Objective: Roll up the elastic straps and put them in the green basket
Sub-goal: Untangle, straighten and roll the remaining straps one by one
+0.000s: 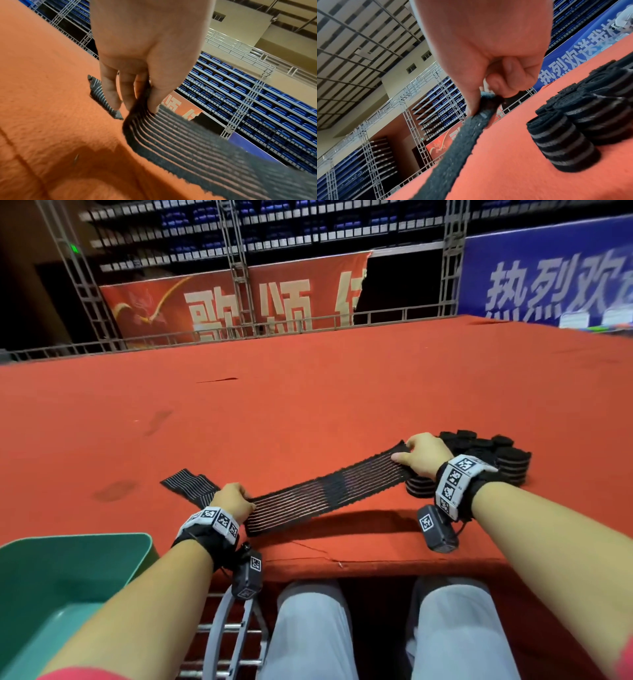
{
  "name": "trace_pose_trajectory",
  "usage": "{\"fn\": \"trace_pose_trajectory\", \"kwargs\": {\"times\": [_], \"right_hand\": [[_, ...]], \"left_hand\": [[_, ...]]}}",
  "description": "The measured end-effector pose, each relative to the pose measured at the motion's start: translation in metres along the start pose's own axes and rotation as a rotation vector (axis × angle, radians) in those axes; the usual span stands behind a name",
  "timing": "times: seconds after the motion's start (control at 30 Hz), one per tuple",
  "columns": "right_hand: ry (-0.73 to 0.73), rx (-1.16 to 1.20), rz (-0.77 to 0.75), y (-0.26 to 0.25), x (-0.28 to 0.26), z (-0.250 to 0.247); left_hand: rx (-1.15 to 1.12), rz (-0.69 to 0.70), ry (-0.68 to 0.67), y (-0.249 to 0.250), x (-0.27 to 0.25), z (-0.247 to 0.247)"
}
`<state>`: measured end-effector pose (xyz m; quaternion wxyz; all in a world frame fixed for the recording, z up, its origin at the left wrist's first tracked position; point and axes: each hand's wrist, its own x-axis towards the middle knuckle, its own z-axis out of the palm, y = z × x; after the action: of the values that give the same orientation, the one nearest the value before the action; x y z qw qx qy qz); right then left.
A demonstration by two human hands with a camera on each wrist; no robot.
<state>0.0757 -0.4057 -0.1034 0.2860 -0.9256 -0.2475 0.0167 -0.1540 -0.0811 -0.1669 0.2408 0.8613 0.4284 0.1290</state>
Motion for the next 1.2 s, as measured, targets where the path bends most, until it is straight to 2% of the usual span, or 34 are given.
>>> {"fn": "trace_pose_trajectory", "kwargs": {"times": [0.27,0.47,0.7,1.0,1.13,1.2], "right_hand": [[-0.026,-0.037,0.02,0.017,0.002,0.034],[-0.117,-0.143,-0.014,0.028,0.005,0.052],[-0.182,-0.189,-0.014,0.034,0.01,0.067],[-0.23,-0.212,0.001,0.018,0.006,0.07],[-0.258,-0.186,-0.053,0.0,0.01,0.075],[-0.275,-0.162,-0.087,-0.015,0.015,0.081]], "left_hand": [[-0.026,0.004,0.002,-0.012,0.013,0.025],[-0.032,-0.006,0.063,-0.017,0.024,0.037],[0.032,-0.009,0.035,-0.022,0.027,0.043],[0.124,-0.013,-0.014,-0.032,0.03,0.041],[0.175,-0.026,0.024,-0.038,0.035,0.035],[0.204,-0.08,0.049,-0.041,0.04,0.031]]}}
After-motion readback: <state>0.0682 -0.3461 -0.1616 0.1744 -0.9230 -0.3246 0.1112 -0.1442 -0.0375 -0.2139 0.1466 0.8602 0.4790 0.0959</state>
